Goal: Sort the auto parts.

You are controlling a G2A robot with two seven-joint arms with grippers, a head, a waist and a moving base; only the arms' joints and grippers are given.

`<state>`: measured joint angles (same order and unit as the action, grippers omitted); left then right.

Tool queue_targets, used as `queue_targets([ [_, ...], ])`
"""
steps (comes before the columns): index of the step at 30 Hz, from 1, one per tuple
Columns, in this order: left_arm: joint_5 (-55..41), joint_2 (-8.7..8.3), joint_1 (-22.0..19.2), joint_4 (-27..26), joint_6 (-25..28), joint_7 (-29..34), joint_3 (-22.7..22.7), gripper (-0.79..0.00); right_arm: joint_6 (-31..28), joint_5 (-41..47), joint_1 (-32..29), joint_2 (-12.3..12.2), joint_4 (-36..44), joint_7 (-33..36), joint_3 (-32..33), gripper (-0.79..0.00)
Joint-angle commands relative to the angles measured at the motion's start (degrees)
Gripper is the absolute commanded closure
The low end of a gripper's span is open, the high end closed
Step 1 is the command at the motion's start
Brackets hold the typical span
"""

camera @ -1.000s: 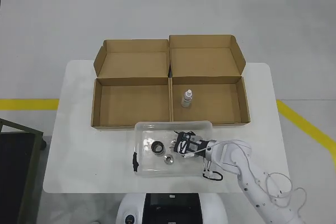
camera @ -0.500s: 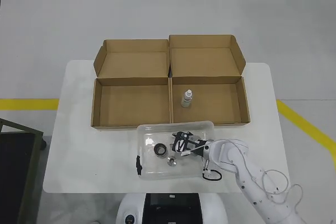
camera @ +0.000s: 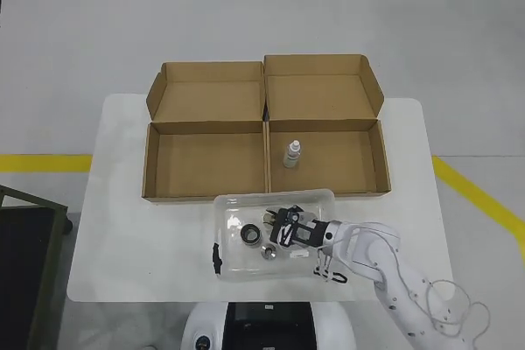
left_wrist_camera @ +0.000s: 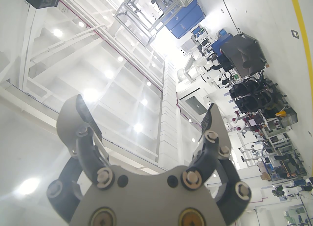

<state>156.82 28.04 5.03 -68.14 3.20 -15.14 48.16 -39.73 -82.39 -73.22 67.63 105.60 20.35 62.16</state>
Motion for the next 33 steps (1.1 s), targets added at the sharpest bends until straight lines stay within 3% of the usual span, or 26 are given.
queue_targets([
  [1,0.0,0.0,0.0,0.0,0.0,0.0,0.0,-0.785,-0.03,0.66,-0.53,-0.14,0.81,0.21,0.48,0.0],
  [24,0.0,0.0,0.0,0.0,0.0,0.0,0.0,-0.785,4.16,-5.38,0.63,-0.06,-2.16,9.87,-3.56,0.0],
  [28,0.0,0.0,0.0,0.0,0.0,0.0,0.0,-0.785,4.66,-3.72,0.43,-0.01,-1.82,12.35,-3.55,-0.194],
  [33,0.0,0.0,0.0,0.0,0.0,0.0,0.0,-0.785,4.32,-2.05,0.14,-0.14,-0.62,14.25,-3.02,-0.286],
])
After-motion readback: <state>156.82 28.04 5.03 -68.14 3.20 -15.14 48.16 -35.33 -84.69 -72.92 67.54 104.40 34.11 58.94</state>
